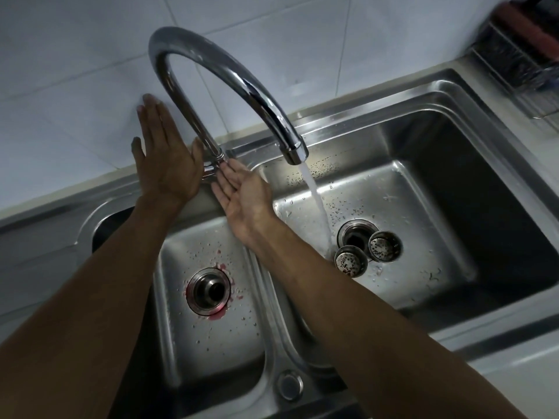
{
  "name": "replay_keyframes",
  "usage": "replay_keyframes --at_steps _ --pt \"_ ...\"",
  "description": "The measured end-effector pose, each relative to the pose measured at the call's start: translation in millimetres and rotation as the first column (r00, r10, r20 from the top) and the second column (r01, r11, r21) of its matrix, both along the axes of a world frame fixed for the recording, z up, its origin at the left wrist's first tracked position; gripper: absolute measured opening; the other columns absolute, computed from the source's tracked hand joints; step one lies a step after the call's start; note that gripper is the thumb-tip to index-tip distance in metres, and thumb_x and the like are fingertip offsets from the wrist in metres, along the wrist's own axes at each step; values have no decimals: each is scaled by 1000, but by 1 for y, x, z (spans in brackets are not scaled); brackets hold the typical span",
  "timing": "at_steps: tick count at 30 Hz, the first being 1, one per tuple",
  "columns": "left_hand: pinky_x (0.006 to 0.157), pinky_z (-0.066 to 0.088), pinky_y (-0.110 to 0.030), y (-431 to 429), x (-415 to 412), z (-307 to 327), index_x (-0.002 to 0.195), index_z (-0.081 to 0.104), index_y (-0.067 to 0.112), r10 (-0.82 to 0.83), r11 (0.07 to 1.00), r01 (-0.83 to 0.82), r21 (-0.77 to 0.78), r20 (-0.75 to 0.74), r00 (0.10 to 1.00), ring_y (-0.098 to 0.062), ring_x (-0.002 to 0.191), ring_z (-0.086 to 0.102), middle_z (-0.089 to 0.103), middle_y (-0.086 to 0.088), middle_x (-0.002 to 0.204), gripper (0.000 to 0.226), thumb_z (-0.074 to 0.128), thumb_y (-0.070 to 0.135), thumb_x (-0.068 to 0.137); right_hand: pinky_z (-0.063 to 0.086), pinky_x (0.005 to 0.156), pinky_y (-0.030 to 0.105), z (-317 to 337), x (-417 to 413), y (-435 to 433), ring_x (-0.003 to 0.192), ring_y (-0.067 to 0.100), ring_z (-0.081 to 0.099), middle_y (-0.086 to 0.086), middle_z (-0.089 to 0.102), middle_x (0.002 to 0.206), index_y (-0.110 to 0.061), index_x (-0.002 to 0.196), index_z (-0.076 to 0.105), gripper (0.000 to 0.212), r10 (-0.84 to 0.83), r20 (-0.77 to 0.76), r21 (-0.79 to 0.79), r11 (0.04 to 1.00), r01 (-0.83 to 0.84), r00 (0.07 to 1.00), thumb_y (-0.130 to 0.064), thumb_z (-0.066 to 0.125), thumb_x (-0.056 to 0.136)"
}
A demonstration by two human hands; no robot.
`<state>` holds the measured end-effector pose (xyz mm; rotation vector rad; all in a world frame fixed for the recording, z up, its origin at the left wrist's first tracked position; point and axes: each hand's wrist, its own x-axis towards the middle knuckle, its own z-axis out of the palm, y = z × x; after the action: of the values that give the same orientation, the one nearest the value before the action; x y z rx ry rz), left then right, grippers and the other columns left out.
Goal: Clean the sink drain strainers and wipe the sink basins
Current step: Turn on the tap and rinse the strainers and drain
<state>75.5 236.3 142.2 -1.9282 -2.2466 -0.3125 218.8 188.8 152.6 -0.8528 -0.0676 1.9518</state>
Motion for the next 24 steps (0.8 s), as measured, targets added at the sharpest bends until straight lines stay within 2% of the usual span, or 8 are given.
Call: replay_keyframes --at_steps 5,8,11,12,14,16,20,24 --pt "121 20 -64 -1 1 -1 164 -1 1 25 1000 -25 18 8 1000 -36 161 1 -3 -20 173 83 29 54 106 41 114 38 -3 2 -11 140 24 46 10 44 155 -8 152 37 46 50 23 50 997 -51 998 -9 36 106" --pt "122 20 -60 -22 17 -3 165 8 6 77 992 -87 95 108 991 -35 161 6 2 -17 174 79 28 56 107 54 100 37 -15 30 -42 120 21 64 6 63 137 -13 144 49 41 284 286 117 938 -327 915 -21 48 104" --pt "123 18 -56 -63 47 -16 162 20 11 96 985 -124 119 219 971 -34 158 17 14 -15 172 72 33 55 107 61 78 30 -32 91 -75 88 19 74 5 76 104 -14 113 69 23 496 637 34 747 -664 590 -27 59 98" --pt "123 18 -56 -78 60 -22 160 25 11 92 987 -121 102 253 963 -35 156 21 19 -15 170 71 33 56 106 60 72 30 -39 115 -82 82 20 73 7 76 97 -12 103 72 22 507 767 -44 654 -755 394 -30 62 96" --pt "121 22 -55 -103 84 -34 154 36 10 37 997 -55 60 279 960 -35 151 31 30 -17 165 68 35 56 105 55 74 33 -53 160 -87 89 27 70 10 73 98 -12 100 70 32 313 929 -324 434 -841 -196 -42 62 93" --pt "118 28 -55 -116 105 -45 151 43 9 -69 998 69 11 274 959 -33 148 36 37 -16 161 66 39 56 104 52 82 36 -65 197 -85 105 31 67 9 69 112 -17 113 64 42 13 822 -528 392 -753 -569 -51 61 89" --pt "115 29 -49 -117 127 -61 144 52 11 -229 964 248 -92 179 957 -30 142 44 45 -14 155 62 40 57 104 32 117 47 -102 236 -64 139 35 40 11 47 149 -15 147 38 81 -255 670 -634 291 -717 -697 -59 63 85" --pt "117 28 -49 -120 127 -77 143 54 11 -222 961 239 -142 123 967 -31 139 47 46 -15 154 60 46 56 103 12 124 53 -136 237 -51 145 34 33 13 44 152 -14 150 35 84 -369 649 -649 189 -737 -666 -62 60 86"
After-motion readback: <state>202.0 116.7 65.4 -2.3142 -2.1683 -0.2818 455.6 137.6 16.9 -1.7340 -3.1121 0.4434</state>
